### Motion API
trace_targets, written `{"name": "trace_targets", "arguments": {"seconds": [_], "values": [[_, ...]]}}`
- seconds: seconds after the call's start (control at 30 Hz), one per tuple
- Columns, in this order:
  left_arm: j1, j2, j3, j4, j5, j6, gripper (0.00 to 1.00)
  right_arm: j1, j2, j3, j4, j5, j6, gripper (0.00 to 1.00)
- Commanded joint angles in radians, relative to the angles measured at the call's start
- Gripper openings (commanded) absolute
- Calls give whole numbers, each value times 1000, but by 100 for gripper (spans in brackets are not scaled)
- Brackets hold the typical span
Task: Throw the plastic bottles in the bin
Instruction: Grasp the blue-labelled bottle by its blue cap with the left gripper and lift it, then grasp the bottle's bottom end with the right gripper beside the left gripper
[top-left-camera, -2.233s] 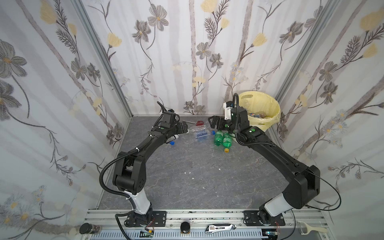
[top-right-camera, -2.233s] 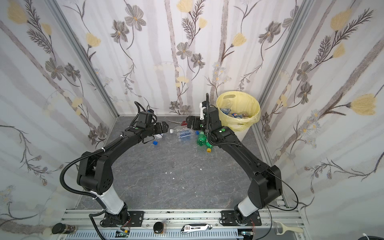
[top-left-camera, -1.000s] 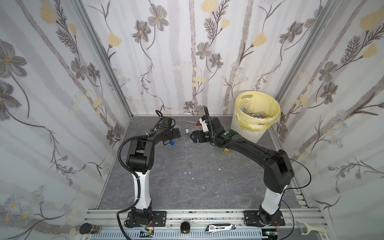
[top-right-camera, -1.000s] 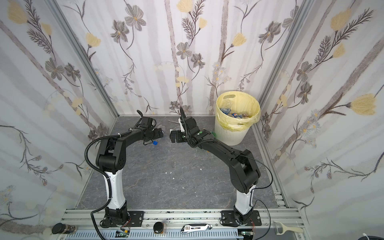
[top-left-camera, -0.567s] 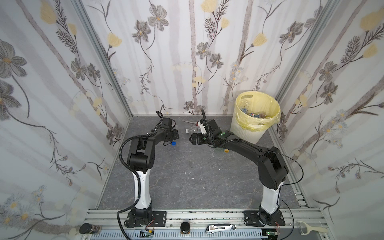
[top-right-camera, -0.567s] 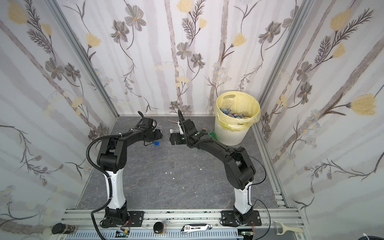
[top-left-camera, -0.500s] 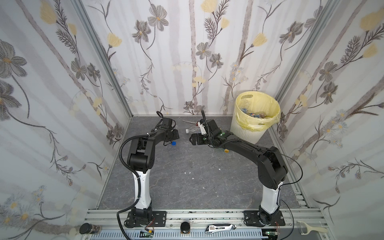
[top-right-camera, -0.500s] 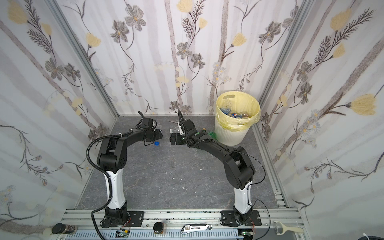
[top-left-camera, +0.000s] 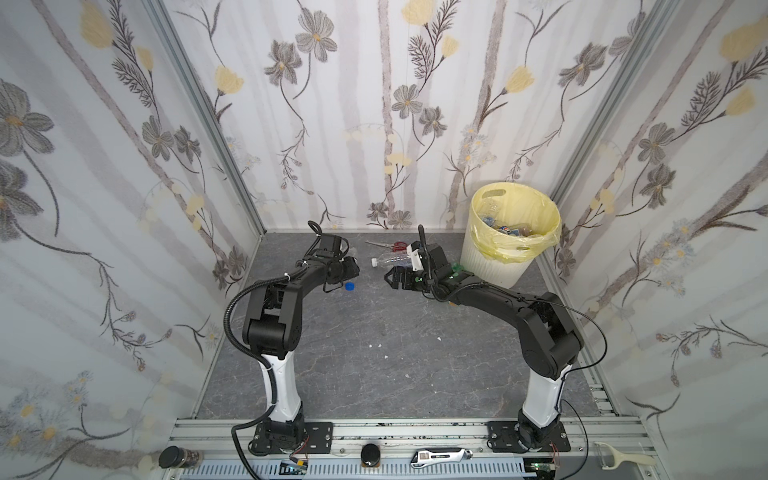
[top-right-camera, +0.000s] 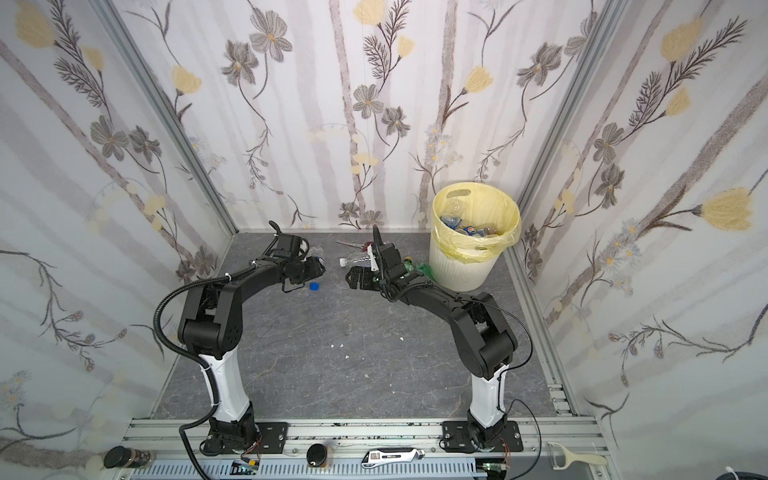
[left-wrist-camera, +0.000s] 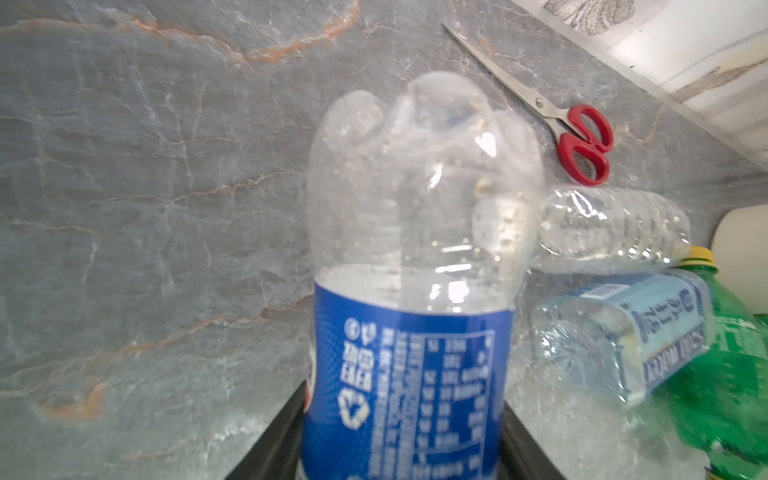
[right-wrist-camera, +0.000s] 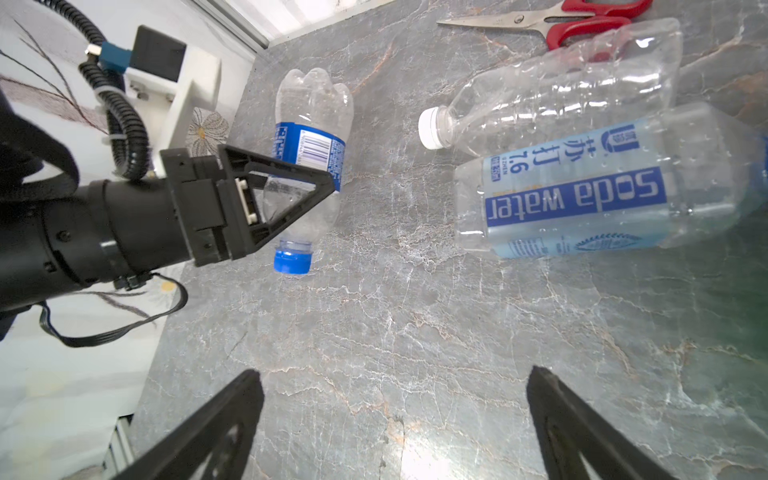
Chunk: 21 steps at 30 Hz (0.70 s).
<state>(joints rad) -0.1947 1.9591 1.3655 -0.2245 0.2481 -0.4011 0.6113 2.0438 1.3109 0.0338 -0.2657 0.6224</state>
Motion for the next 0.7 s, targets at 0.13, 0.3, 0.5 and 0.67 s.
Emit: {"name": "trace_targets", "arguments": {"seconds": [0.13,0.3,0.5,0.67], "values": [[-10,-150,-107,11,96,-39,54,-22,1,-57,270,-123,145,100],[-33,-270,-181,25,142,-46,54,-22,-10,-76,315,-131,182,100],[-81,-409,-263,67,195,-63,53,-23,-13,-82,386,-161,260,100],[-90,-461,-306,95,258,-92,53,-23,-6,-77,488,-202,361,100]]}}
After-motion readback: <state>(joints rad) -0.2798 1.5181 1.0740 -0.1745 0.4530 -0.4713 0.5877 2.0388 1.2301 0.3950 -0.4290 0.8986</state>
